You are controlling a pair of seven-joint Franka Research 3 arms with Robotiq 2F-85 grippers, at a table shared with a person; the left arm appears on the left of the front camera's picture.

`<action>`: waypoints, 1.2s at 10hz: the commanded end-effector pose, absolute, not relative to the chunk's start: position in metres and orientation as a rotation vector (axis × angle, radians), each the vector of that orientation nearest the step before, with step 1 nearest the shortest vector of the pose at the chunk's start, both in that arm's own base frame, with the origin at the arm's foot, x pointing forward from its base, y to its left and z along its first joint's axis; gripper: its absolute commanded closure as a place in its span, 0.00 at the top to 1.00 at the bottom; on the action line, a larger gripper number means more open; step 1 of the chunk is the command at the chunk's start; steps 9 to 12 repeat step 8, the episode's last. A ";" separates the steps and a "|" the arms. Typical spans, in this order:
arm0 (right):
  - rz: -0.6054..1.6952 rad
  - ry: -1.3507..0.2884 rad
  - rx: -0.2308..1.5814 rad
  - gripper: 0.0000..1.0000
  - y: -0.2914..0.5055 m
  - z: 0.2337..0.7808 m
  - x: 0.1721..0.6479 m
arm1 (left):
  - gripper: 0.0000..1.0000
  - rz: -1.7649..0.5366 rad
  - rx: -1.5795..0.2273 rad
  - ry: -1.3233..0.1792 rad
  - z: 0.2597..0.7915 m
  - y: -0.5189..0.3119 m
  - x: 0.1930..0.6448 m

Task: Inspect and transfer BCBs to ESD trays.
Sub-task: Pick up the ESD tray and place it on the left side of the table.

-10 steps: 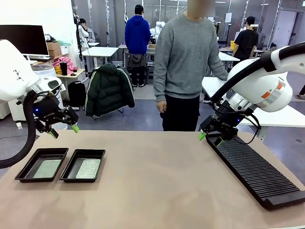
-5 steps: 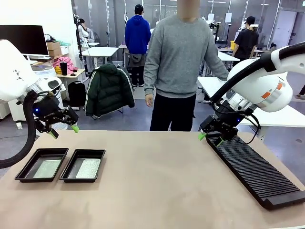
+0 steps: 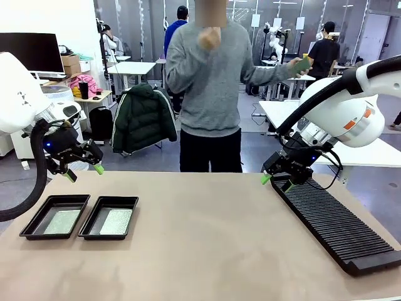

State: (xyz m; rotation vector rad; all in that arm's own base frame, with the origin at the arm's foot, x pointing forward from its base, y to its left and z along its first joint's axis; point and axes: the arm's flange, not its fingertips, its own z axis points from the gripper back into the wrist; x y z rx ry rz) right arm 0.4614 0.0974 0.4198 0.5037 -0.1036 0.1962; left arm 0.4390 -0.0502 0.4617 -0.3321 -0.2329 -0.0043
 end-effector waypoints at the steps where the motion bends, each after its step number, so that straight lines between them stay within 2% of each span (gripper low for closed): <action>1: 0.172 -0.104 0.498 1.00 0.100 0.420 0.462 | 0.90 -0.007 -0.326 -0.235 0.461 -0.048 0.439; 12: 0.172 -0.104 0.498 1.00 0.100 0.420 0.462 | 0.90 -0.007 -0.326 -0.235 0.461 -0.048 0.439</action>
